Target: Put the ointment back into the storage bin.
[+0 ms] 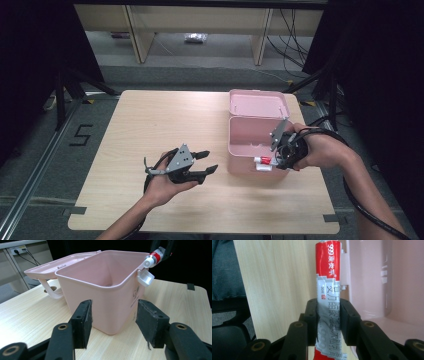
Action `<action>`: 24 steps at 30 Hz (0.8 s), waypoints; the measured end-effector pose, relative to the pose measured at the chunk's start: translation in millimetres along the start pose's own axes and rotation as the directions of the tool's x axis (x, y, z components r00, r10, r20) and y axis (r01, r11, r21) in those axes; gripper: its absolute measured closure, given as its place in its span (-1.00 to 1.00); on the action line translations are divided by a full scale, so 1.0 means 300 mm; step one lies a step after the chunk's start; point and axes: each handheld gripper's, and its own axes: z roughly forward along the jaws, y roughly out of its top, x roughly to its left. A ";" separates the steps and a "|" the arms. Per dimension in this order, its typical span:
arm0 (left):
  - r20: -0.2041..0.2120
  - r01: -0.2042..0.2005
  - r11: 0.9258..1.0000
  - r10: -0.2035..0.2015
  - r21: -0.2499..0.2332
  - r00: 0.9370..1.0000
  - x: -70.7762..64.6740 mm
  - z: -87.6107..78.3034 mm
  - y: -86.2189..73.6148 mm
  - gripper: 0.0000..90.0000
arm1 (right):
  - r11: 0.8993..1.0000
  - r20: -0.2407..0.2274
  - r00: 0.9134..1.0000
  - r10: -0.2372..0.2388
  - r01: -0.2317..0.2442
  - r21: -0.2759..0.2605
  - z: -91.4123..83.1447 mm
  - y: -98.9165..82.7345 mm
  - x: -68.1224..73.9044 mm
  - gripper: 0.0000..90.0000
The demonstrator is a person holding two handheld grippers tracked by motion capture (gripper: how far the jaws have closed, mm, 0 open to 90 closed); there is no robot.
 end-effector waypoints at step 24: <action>0.000 0.001 1.000 -0.001 0.002 1.000 0.003 0.000 0.000 0.02 | 0.999 0.016 0.999 0.034 -0.035 0.026 -0.027 0.029 -0.085 0.58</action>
